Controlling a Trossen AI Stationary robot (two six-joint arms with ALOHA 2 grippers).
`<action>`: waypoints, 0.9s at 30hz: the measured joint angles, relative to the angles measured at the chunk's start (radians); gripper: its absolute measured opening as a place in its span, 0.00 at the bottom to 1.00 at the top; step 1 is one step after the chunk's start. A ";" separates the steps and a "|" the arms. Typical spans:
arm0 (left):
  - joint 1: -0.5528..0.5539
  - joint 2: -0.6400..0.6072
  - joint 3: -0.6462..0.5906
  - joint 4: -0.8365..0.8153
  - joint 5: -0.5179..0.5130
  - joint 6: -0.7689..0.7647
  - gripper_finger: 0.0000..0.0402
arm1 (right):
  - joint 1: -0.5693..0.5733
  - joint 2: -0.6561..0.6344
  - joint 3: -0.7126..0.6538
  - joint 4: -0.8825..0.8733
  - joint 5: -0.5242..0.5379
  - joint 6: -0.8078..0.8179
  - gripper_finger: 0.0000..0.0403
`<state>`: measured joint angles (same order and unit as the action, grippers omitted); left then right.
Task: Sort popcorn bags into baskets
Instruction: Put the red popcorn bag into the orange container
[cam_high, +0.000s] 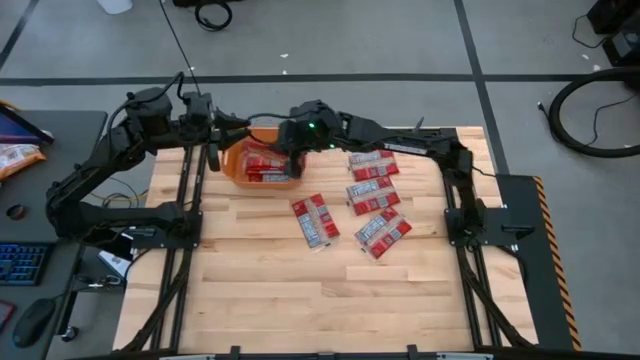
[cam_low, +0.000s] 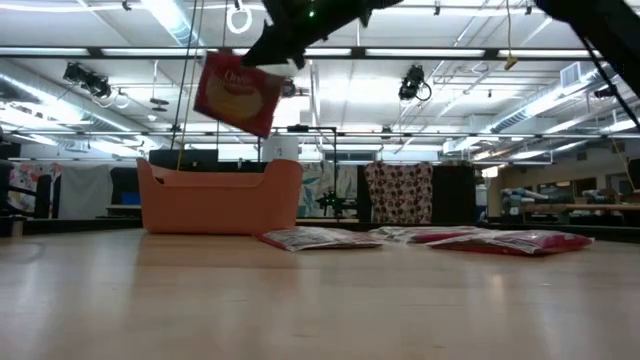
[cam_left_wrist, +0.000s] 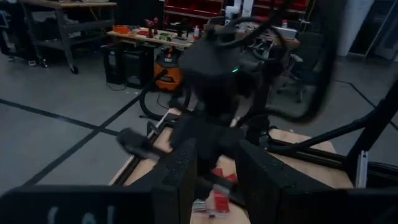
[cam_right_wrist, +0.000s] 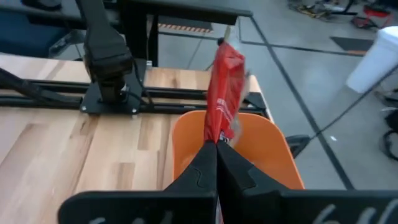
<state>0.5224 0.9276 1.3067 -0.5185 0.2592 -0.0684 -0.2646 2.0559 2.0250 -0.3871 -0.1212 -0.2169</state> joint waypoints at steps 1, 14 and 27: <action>0.000 0.000 0.000 -0.003 0.000 -0.005 0.28 | -0.009 0.019 0.014 0.004 -0.023 0.000 0.00; 0.000 -0.006 0.000 -0.005 -0.001 -0.067 0.28 | -0.083 0.153 0.051 0.029 -0.299 0.002 0.00; -0.001 -0.006 0.000 -0.013 -0.003 -0.095 0.28 | -0.167 0.249 0.053 0.097 -0.169 -0.162 0.01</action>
<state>0.5217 0.9218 1.3067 -0.5314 0.2558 -0.1638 -0.4318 2.3044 2.0785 -0.2898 -0.2905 -0.3786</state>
